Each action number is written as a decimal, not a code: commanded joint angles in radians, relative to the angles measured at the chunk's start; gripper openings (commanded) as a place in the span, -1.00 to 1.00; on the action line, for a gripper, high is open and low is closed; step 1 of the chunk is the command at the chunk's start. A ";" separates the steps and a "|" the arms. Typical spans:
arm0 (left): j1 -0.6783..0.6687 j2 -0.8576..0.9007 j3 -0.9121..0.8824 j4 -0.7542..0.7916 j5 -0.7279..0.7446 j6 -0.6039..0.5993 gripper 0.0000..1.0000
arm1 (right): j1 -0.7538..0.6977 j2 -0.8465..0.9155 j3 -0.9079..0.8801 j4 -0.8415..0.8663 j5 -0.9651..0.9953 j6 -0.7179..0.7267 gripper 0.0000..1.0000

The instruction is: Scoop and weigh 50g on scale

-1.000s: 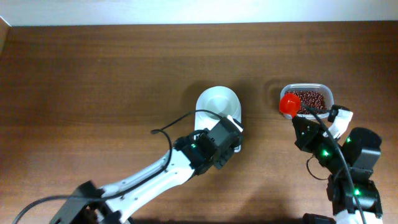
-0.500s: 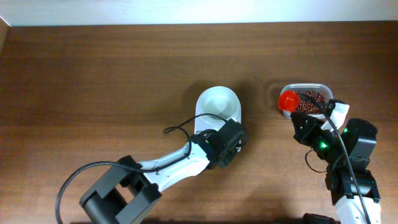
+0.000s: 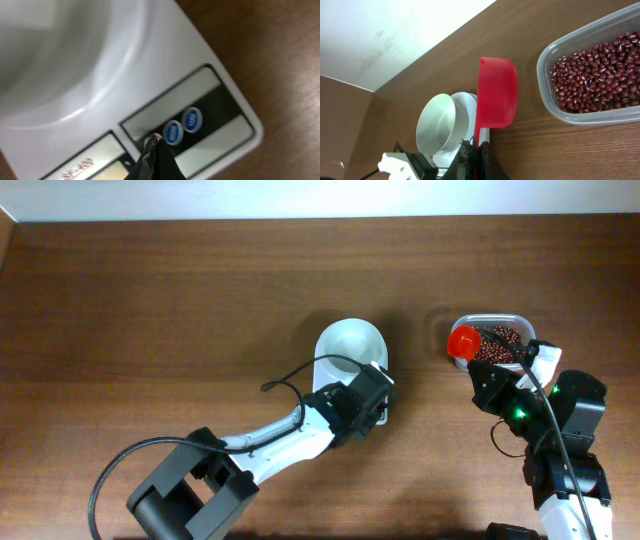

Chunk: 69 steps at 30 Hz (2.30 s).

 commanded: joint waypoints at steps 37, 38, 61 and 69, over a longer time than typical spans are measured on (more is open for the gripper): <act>0.028 0.045 0.021 -0.009 0.106 0.031 -1.00 | -0.006 0.001 0.020 0.003 0.002 -0.008 -0.92; 0.028 0.040 0.026 -0.012 0.106 0.031 -1.00 | -0.006 0.001 0.020 0.003 0.002 -0.008 -0.92; 0.030 -0.414 0.084 -0.465 0.053 0.064 -0.51 | -0.006 0.017 0.020 0.003 0.002 -0.008 -0.92; 0.030 -0.376 0.081 -0.504 -0.030 0.064 0.98 | -0.006 0.077 0.020 0.015 0.002 -0.003 -0.92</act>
